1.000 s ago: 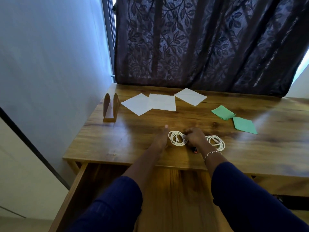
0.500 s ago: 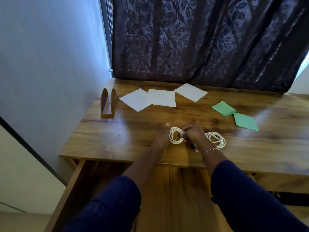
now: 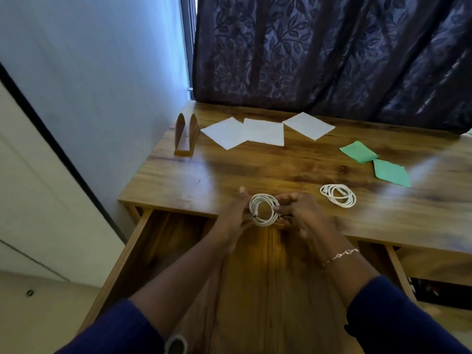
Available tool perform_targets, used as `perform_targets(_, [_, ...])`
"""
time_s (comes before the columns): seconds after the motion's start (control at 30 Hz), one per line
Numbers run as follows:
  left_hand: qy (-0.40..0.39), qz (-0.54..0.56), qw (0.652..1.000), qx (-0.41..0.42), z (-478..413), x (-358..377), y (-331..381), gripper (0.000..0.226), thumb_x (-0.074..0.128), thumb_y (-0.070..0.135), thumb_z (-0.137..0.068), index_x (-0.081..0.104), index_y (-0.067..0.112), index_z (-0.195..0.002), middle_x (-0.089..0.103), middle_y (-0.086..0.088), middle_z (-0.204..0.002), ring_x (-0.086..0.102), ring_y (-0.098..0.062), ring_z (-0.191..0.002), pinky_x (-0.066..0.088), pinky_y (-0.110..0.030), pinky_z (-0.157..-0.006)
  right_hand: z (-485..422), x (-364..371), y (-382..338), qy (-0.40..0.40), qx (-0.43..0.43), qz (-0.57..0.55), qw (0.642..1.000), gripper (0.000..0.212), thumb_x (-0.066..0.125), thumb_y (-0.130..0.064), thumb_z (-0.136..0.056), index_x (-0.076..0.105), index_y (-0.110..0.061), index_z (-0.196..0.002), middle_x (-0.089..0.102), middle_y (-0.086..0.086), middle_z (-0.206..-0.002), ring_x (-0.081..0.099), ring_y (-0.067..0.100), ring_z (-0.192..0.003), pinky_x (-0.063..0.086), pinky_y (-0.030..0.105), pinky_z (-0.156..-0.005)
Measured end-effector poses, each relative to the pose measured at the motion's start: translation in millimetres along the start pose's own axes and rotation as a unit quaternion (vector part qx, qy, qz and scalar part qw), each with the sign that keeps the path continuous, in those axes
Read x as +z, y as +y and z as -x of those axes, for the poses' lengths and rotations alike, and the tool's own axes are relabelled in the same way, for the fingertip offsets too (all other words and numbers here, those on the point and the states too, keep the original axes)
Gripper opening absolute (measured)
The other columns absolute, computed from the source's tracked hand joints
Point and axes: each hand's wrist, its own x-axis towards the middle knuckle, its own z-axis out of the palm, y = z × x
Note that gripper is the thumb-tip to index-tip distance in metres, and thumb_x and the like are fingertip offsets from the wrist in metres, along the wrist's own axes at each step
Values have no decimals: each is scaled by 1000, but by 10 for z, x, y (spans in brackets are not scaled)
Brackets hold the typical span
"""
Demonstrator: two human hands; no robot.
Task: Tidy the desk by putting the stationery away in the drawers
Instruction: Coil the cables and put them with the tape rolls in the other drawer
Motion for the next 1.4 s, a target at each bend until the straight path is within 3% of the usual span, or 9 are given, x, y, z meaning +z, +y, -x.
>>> perform_targets(0.1, [-4, -39, 999, -17, 352, -148, -166, 50, 31, 53, -95, 65, 19, -106, 68, 3, -108, 59, -11, -103, 44, -35, -92, 303, 98, 265, -25, 16, -4, 1000, 21, 59, 13, -80, 62, 0, -97, 63, 7, -78, 65, 14, -59, 53, 20, -45])
perform_targets(0.2, [26, -55, 996, -61, 643, -291, -346, 27, 44, 36, -96, 63, 19, -87, 67, 4, -87, 62, -10, -85, 49, -26, -77, 588, 168, 625, -49, 48, 8, 998, 25, 61, 12, -79, 61, 1, -101, 64, 9, -84, 64, 19, -71, 55, 21, -50])
perform_targets(0.33, [-7, -135, 983, -126, 842, -524, -688, 8, 52, 10, -93, 60, 12, -90, 62, -6, -85, 61, -15, -72, 54, -22, -60, 824, 232, 1110, -103, 127, 39, 986, 22, 63, 11, -79, 60, -2, -96, 64, 8, -85, 63, 20, -75, 56, 26, -56])
perform_targets(0.5, [-24, -373, 919, -124, 819, -624, -1035, 17, 57, 1, -87, 65, -1, -102, 66, -17, -99, 60, -12, -72, 49, -18, -58, 899, 368, 1531, -140, 169, 88, 972, 21, 63, 9, -80, 58, -6, -93, 61, 7, -82, 59, 15, -71, 52, 21, -54])
perform_targets(0.63, [-48, -532, 840, -90, 750, -639, -1109, 18, 64, 7, -83, 70, 7, -100, 68, -8, -105, 61, -17, -97, 49, -28, -78, 907, 459, 1707, -154, 157, 161, 962, 23, 67, 8, -77, 58, -10, -88, 59, 4, -79, 57, 13, -68, 49, 17, -49])
perform_targets(0.83, [-93, -638, 762, -54, 775, -655, -1163, 17, 59, 6, -85, 66, 8, -101, 65, -8, -106, 59, -20, -99, 40, -24, -71, 891, 601, 1816, -194, 101, 276, 936, 40, 74, 3, -72, 57, -5, -108, 54, -2, -78, 56, 13, -75, 47, 26, -64])
perform_targets(1.07, [-92, -673, 734, -8, 817, -664, -1239, 20, 51, 9, -90, 61, 10, -108, 63, -8, -108, 57, -21, -100, 37, -24, -72, 853, 646, 1842, -212, 22, 399, 892, 45, 75, -7, -73, 58, -11, -114, 64, 7, -110, 61, 19, -100, 51, 34, -86])
perform_targets(1.2, [-91, -692, 716, 9, 830, -680, -1284, 18, 48, 7, -90, 60, 9, -104, 63, -11, -106, 58, -25, -98, 40, -29, -73, 864, 660, 1887, -208, -24, 454, 866, 48, 79, -11, -69, 59, -12, -113, 64, 7, -110, 60, 19, -99, 47, 26, -76])
perform_targets(1.4, [-99, -702, 704, 29, 846, -684, -1300, 15, 50, 10, -90, 58, 9, -103, 62, -11, -104, 58, -24, -95, 44, -31, -75, 862, 638, 1891, -213, -42, 454, 864, 48, 77, -13, -72, 57, -12, -115, 62, 7, -112, 57, 15, -94, 45, 26, -72])
